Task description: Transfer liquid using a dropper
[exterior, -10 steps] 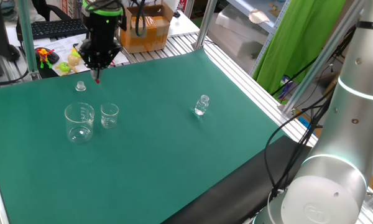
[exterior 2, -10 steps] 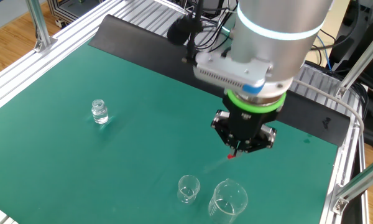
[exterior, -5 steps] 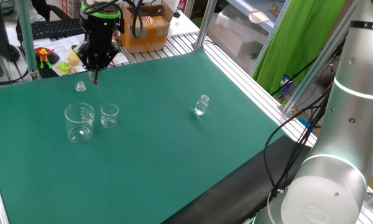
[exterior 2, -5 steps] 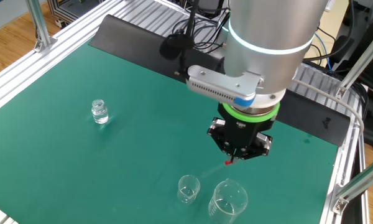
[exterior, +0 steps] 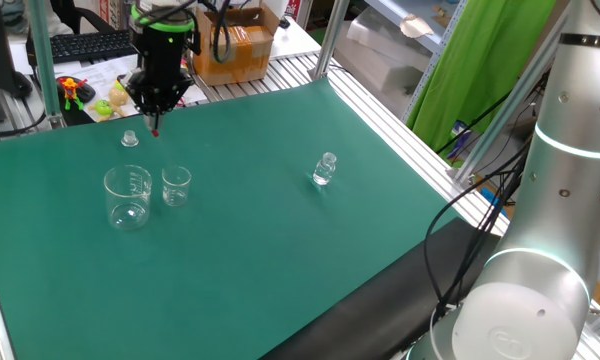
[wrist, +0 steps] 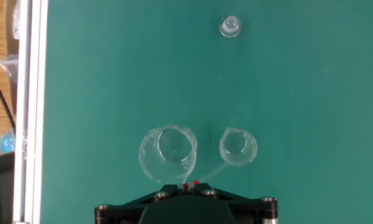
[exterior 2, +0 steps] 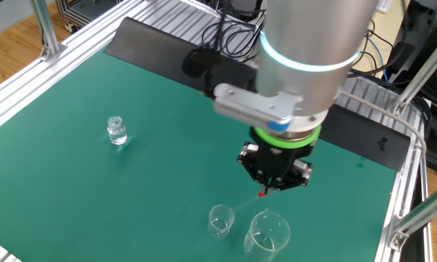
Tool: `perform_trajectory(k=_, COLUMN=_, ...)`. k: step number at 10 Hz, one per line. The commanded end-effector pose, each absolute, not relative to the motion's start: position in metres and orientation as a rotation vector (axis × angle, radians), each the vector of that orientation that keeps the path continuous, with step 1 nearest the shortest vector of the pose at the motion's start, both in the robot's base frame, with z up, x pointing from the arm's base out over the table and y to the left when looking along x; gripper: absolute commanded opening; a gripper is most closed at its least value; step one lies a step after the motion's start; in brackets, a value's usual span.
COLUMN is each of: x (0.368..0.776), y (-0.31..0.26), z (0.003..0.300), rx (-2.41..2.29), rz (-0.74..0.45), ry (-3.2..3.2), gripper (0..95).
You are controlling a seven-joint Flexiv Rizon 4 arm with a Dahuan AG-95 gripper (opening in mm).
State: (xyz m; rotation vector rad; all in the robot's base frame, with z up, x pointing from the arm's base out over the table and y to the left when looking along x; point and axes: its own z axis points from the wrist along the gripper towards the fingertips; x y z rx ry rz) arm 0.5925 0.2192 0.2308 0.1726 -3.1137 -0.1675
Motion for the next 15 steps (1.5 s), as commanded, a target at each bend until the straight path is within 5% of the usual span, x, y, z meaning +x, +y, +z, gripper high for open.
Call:
perform_trajectory(k=1, x=0.592, y=0.217, z=0.228, rx=0.176, rz=-0.168, ry=-3.113, gripper=0.0)
perform_trajectory(k=15, x=0.596, y=0.206, z=0.190, rx=0.205, rz=-0.194, ry=-3.155, gripper=0.0)
